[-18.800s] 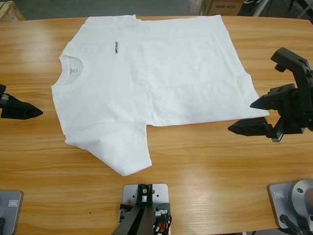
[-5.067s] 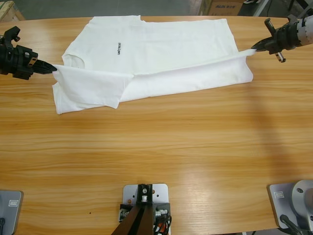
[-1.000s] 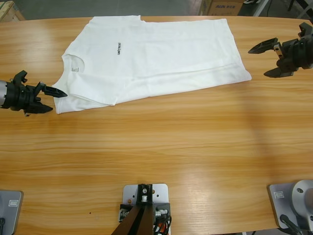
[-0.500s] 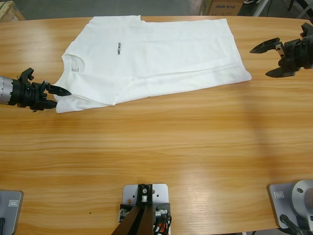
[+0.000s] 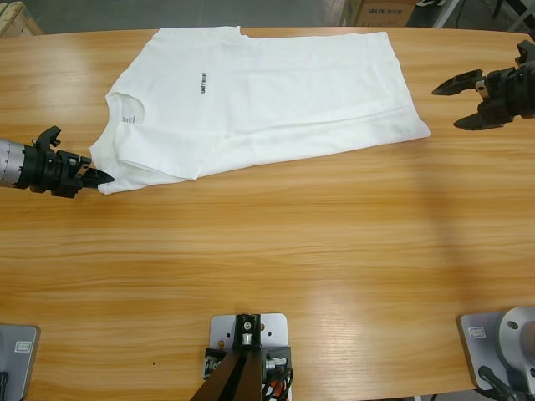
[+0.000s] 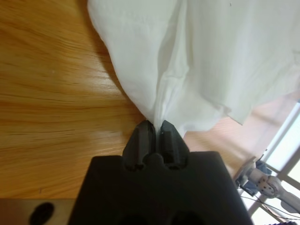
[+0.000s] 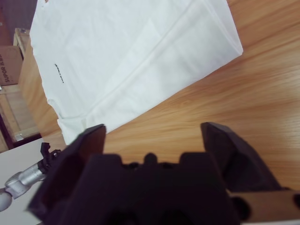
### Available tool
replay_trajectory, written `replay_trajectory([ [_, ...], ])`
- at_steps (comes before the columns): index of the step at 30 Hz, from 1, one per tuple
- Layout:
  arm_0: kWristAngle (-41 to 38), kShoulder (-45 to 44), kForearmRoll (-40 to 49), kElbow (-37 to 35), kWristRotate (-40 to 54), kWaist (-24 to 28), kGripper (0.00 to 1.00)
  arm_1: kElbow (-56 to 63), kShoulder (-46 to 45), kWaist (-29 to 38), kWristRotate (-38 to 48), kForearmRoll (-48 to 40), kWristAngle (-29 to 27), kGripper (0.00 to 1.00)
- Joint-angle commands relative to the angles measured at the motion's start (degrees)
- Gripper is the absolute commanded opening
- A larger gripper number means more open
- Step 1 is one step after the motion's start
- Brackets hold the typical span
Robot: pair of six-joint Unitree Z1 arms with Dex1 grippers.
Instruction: Fold clothes
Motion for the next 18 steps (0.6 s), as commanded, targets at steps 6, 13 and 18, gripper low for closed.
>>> replay_trajectory([
  [6, -0.3, -0.7, -0.1, 1.4, 1.1, 0.1, 0.000, 5.0, 2.5, -8.8, -0.5, -1.6, 3.2, 0.927],
  [13, -0.3, -1.7, -0.1, 1.6, 1.0, 0.2, 0.000, 7.3, 8.5, -9.1, -0.3, -7.9, 4.5, 0.924],
  [18, -0.3, -2.4, -0.1, 1.6, 0.8, 0.3, 0.000, 7.2, 12.7, -9.1, -0.6, -11.1, 6.1, 0.919],
])
